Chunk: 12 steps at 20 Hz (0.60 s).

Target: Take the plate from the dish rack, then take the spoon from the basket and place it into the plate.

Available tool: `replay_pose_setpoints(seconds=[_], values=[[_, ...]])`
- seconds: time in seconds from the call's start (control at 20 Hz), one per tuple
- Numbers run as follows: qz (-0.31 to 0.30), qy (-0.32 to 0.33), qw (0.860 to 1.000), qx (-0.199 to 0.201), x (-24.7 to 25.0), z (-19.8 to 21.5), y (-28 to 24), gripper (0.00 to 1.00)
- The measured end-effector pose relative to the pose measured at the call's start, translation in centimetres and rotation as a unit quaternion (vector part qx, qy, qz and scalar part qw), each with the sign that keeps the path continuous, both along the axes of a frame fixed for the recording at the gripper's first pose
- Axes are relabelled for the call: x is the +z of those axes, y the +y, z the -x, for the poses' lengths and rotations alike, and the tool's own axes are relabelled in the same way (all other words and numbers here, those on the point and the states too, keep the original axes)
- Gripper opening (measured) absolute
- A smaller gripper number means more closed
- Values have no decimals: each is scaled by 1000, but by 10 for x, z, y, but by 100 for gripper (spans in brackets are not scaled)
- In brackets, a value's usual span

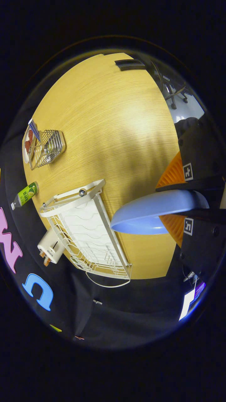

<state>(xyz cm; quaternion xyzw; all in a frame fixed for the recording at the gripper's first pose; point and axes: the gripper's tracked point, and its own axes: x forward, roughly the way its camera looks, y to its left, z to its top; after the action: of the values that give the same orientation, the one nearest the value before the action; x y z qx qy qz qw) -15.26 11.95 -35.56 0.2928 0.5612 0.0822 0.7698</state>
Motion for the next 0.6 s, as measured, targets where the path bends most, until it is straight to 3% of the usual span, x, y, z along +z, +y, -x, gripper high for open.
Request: replay_pose_setpoints(seconds=[0.4, 0.6], values=[[-13, -6, 1000, -4, -18, -20, 18, 29], [18, -8, 1000, -9, -31, -22, 9, 37]])
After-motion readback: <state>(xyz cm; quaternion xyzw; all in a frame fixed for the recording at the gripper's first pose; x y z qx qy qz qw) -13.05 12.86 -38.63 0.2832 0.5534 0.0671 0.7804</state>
